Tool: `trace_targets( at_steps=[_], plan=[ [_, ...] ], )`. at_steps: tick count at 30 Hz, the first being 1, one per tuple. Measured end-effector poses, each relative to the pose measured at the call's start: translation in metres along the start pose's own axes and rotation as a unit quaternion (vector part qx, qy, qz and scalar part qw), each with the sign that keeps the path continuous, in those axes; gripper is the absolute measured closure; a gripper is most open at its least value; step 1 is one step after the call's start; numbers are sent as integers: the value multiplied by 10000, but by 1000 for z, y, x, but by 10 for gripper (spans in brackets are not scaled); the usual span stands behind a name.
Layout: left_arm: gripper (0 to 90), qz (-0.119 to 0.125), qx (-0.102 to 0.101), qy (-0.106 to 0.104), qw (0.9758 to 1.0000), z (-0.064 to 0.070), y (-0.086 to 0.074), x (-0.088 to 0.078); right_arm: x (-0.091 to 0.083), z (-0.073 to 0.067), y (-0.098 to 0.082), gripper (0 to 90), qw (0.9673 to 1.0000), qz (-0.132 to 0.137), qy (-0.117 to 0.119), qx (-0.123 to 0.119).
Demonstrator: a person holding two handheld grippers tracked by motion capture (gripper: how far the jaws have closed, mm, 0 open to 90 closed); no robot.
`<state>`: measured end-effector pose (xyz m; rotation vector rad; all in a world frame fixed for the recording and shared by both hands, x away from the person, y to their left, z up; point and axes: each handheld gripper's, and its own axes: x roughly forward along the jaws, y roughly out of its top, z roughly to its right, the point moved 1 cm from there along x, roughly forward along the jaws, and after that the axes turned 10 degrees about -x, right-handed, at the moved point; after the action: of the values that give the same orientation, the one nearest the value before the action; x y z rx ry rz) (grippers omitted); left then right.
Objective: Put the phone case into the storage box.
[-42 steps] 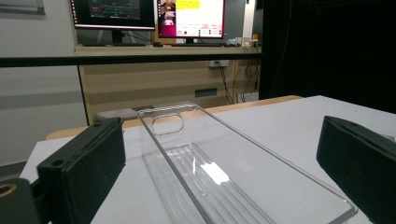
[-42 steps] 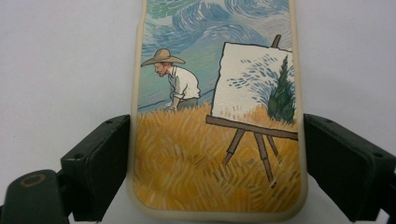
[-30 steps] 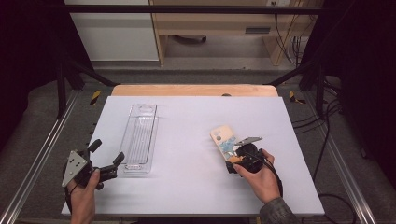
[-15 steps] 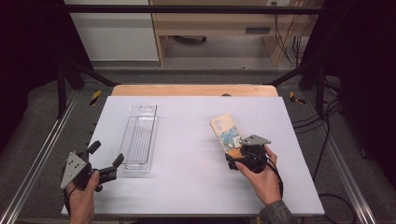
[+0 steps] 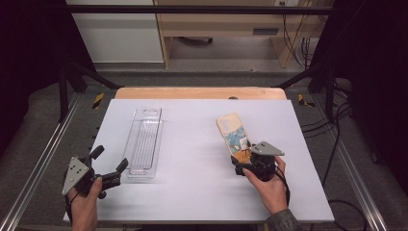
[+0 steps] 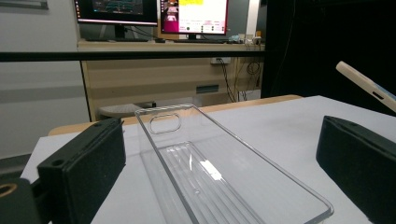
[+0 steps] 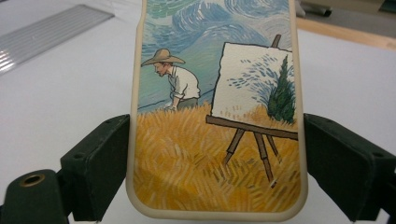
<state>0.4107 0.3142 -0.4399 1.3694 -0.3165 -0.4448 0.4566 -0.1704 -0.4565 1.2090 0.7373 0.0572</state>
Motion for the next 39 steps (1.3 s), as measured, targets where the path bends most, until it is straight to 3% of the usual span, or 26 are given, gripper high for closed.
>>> trace_targets(
  at_steps=[11,19,24,30,35,39],
  plan=[
    [13,-26,-132,15,9999,3,9,0,-5,-8,5,117,9990,433,-26,-72],
    [11,-246,-84,-239,9994,19,25,8,-6,-12,9,117,9982,589,-11,-135],
    [13,-359,-427,-508,9971,27,33,17,-6,-14,10,117,9978,639,28,-152],
    [10,-456,-436,-687,9956,38,44,27,-9,-17,12,117,9971,728,17,-212],
    [8,-471,-633,-833,9934,48,53,35,-11,-16,12,117,9968,770,1,-209],
    [8,-540,-522,-863,9934,57,57,42,-12,-16,12,117,9966,789,-6,-215]
  ],
)
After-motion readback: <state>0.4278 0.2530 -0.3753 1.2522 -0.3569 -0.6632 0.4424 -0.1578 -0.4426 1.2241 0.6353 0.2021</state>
